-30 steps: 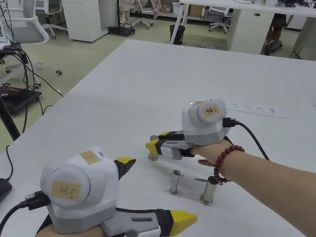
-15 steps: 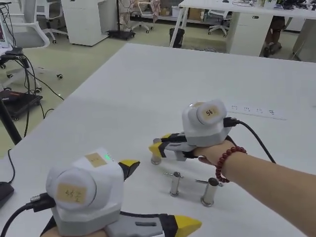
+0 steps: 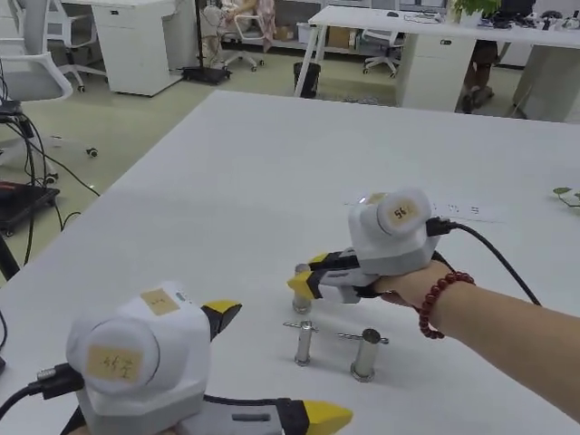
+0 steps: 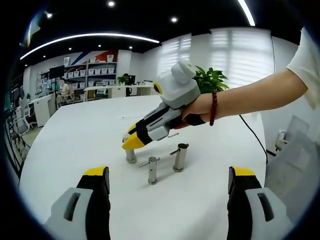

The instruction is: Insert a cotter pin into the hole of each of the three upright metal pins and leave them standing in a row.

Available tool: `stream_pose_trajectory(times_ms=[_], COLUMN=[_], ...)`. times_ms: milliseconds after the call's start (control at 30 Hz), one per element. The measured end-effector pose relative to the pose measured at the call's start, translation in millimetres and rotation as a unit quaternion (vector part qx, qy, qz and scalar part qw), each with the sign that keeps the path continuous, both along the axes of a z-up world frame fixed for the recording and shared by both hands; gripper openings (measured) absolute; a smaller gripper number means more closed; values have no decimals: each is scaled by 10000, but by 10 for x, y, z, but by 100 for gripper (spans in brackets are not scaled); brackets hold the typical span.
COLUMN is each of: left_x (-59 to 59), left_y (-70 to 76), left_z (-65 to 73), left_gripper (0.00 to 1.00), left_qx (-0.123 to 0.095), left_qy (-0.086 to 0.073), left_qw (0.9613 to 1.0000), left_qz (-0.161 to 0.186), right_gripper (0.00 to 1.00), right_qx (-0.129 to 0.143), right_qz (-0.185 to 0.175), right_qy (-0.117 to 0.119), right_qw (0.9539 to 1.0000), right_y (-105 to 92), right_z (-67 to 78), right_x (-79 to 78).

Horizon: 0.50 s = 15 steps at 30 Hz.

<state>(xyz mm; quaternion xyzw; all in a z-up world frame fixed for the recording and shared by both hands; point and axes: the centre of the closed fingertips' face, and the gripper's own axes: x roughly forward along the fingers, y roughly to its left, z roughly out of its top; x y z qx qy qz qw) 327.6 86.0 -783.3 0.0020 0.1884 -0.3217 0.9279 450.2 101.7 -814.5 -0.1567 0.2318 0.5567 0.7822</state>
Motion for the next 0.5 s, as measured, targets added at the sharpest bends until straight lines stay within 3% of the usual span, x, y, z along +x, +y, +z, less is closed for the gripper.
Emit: stream_pose_trajectory(times_ms=[500], left_x=[-58], left_y=[-64], left_z=[25], left_gripper=[99], left_qx=[48], left_qy=[-11], left_qw=[9999], left_qz=[-88], right_gripper=[13], right_qx=[-50], right_qz=[-315], right_qy=[9], right_qw=[9995], right_y=[-633], right_z=[0], right_x=[-59])
